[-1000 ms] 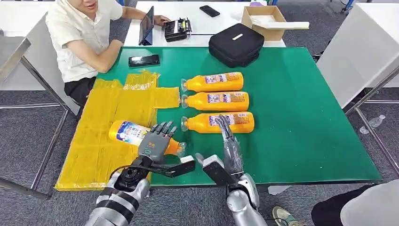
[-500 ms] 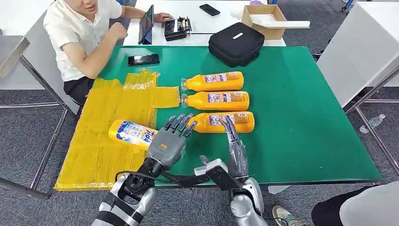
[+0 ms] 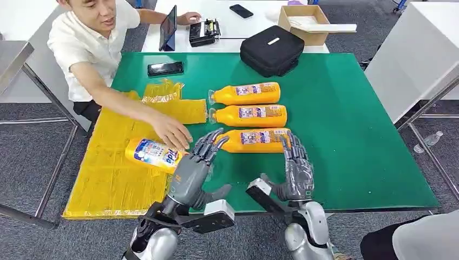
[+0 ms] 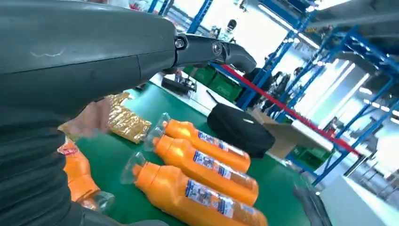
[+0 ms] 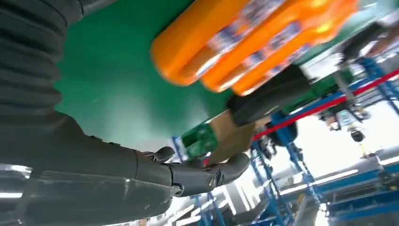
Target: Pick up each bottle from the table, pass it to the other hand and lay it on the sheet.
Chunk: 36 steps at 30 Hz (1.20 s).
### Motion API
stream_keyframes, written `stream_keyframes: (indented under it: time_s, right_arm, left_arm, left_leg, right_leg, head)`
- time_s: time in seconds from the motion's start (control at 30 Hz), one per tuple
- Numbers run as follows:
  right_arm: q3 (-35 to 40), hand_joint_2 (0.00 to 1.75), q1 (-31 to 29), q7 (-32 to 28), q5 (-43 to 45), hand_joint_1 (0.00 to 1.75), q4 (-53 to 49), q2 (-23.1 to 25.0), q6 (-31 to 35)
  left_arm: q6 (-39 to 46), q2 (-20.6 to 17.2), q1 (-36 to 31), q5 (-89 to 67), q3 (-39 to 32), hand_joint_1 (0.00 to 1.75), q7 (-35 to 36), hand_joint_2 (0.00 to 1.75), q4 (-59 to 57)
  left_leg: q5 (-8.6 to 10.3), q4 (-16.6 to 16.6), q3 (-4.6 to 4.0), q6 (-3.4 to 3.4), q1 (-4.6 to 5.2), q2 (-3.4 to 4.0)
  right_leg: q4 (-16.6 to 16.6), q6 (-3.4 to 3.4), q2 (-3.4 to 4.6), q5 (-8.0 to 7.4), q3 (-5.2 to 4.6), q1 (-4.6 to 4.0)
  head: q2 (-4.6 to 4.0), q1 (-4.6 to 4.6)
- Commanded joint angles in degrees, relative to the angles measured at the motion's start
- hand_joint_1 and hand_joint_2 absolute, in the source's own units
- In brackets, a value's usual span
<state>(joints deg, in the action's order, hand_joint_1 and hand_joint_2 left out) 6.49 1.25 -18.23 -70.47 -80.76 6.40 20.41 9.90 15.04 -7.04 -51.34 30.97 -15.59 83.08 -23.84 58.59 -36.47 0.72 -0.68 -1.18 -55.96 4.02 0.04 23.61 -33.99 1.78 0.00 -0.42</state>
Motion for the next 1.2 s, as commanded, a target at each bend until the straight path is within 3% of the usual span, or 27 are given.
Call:
stream_keyframes:
  time_s: [0.03, 0.13, 0.47, 0.5, 0.53, 0.57, 1.03, 1.07, 1.2]
  right_arm:
    - [-3.1, 1.75, 0.8, 0.6, -0.9, 0.0, -0.3, -4.7, -1.1]
    - [-2.2, 1.75, 1.3, -1.2, 1.3, 0.0, -2.2, -4.0, -2.5]
    - [-1.1, 1.75, 2.3, 2.5, -4.1, 0.0, -1.4, -6.1, -3.0]
    - [-1.2, 1.75, 3.0, 3.6, -4.7, 0.0, -1.9, -6.7, -4.1]
    - [-1.4, 1.75, 3.4, 4.1, -5.0, 0.0, -1.9, -6.9, -4.5]
    - [-1.8, 1.75, 4.5, 5.0, -5.5, 0.0, -2.5, -7.4, -5.1]
    - [-1.8, 1.75, 6.5, 9.4, -6.6, 0.0, -1.4, -9.2, -10.9]
    - [-1.9, 1.75, 6.7, 9.4, -6.6, 0.0, -1.4, -9.3, -10.8]
    - [-2.5, 1.75, 6.2, 10.7, -6.3, 0.0, -1.2, -10.7, -12.5]
  left_arm:
    - [-0.3, 3.9, 1.0, 7.5, -7.2, 0.0, -0.4, 1.75, -3.6]
    - [0.0, 4.3, 0.3, 7.5, -8.5, 0.0, 0.0, 1.75, -5.5]
    - [-3.1, 5.0, 1.6, 21.1, -9.6, 0.0, 2.9, 1.75, -5.0]
    - [-3.8, 5.0, 2.4, 22.7, -9.3, 0.0, 5.3, 0.0, -4.3]
    - [-3.5, 5.0, 3.1, 22.7, -8.8, 0.0, 5.6, 0.0, -3.6]
    - [-2.7, 5.0, 4.1, 21.1, -7.7, 0.0, 5.7, 1.75, -2.3]
    - [-3.1, 5.0, 7.6, 19.2, -6.3, 0.0, 5.1, 1.75, 4.0]
    - [-3.1, 4.9, 7.7, 19.2, -6.4, 0.0, 5.0, 1.75, 4.0]
    - [-3.3, 5.0, 8.4, 18.8, -7.2, 0.0, 5.7, 1.75, 4.1]
  left_leg:
    - [-0.04, -0.1, 0.18, 0.0, -0.01, 0.01]
    - [-0.13, 0.0, 0.3, 0.0, -0.04, 0.07]
    - [-0.12, 0.0, 0.31, 0.03, -0.06, 0.09]
    - [-0.12, 0.0, 0.32, 0.03, -0.05, 0.11]
    - [-0.09, 0.0, 0.24, 0.02, -0.03, 0.07]
    - [-0.14, 0.0, 0.31, 0.02, -0.05, 0.07]
    - [-0.08, 0.0, 0.08, 0.0, -0.04, 0.05]
    - [-0.26, 0.0, 0.41, 0.02, -0.05, 0.16]
    - [-0.09, 0.0, 0.09, 0.0, -0.05, 0.04]
  right_leg:
    - [0.1, -0.17, -0.08, 0.06, 0.2, -0.04]
    - [0.1, -0.24, -0.05, 0.12, 0.31, -0.12]
    - [0.1, -0.22, -0.03, 0.11, 0.31, -0.1]
    - [0.1, -0.25, -0.02, 0.11, 0.32, -0.1]
    - [0.0, -0.2, -0.04, 0.1, 0.23, -0.06]
    - [0.1, -0.25, -0.07, 0.15, 0.33, -0.09]
    - [0.0, -0.13, -0.03, 0.07, 0.07, -0.06]
    - [0.1, -0.32, 0.0, 0.21, 0.4, -0.11]
    - [0.1, -0.13, -0.03, 0.08, 0.11, -0.07]
  head:
    - [0.0, -0.02]
    - [0.0, -0.02]
    - [0.0, -0.04]
    - [0.0, 0.0]
    - [0.0, -0.02]
    - [0.0, -0.02]
    - [0.0, -0.04]
    - [0.0, -0.02]
    - [0.0, -0.02]
